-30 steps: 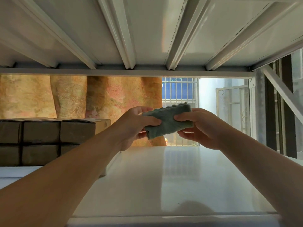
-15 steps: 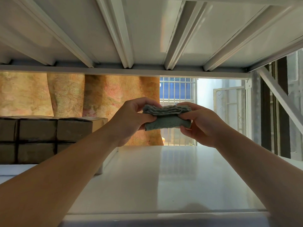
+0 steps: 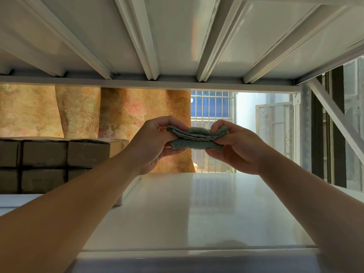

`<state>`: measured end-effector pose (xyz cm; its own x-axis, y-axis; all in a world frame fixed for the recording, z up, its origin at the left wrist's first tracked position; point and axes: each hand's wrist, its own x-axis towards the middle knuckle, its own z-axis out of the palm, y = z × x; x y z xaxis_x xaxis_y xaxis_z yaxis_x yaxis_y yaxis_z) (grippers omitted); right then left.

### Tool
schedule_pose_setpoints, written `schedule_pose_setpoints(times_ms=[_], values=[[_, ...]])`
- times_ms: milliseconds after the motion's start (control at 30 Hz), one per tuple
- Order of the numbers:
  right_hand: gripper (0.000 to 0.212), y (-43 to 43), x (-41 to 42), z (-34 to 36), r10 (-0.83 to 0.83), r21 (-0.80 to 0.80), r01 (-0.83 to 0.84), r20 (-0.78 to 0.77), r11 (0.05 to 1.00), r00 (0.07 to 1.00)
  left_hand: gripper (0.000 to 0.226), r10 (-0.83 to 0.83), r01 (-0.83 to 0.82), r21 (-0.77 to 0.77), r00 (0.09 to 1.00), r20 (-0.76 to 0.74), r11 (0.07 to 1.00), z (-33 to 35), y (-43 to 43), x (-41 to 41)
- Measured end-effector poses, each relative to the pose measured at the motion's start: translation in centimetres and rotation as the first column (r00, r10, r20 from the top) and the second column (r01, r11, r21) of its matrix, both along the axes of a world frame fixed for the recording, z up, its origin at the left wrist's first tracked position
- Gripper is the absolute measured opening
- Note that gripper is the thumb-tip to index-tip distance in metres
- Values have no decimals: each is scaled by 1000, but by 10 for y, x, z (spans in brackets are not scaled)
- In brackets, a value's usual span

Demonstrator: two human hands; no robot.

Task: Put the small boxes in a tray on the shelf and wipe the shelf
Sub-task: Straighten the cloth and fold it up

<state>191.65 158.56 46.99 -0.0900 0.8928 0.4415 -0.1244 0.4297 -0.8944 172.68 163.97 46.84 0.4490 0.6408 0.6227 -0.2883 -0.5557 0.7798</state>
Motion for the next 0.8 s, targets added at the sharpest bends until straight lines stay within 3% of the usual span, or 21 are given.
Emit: schedule_pose_setpoints(times_ms=[133, 300, 500, 633, 700, 800], values=[[44, 1, 5, -2, 48, -103, -47, 9, 994, 999, 42, 21, -21, -2, 999, -29, 1000, -2, 2, 0], [44, 1, 4, -2, -2, -49, 2, 2, 999, 1000, 46, -6, 5, -8, 998, -62, 1000, -2, 3, 2], [42, 0, 2, -5, -56, -16, 57, 21, 998, 998, 33, -191, 179, -171, 980, -55, 969, -5, 3, -1], [40, 2, 1, -5, -33, -19, 34, 37, 999, 999, 26, -127, 105, -219, 988, -90, 970, -6, 8, -3], [32, 5, 1, -6, -14, -29, 15, 41, 999, 999, 13, -113, 84, -244, 988, -109, 966, -5, 10, -3], [1, 7, -1, -7, 4, -38, 0, 92, 999, 996, 24, -142, 86, -305, 976, -165, 949, -5, 14, -6]])
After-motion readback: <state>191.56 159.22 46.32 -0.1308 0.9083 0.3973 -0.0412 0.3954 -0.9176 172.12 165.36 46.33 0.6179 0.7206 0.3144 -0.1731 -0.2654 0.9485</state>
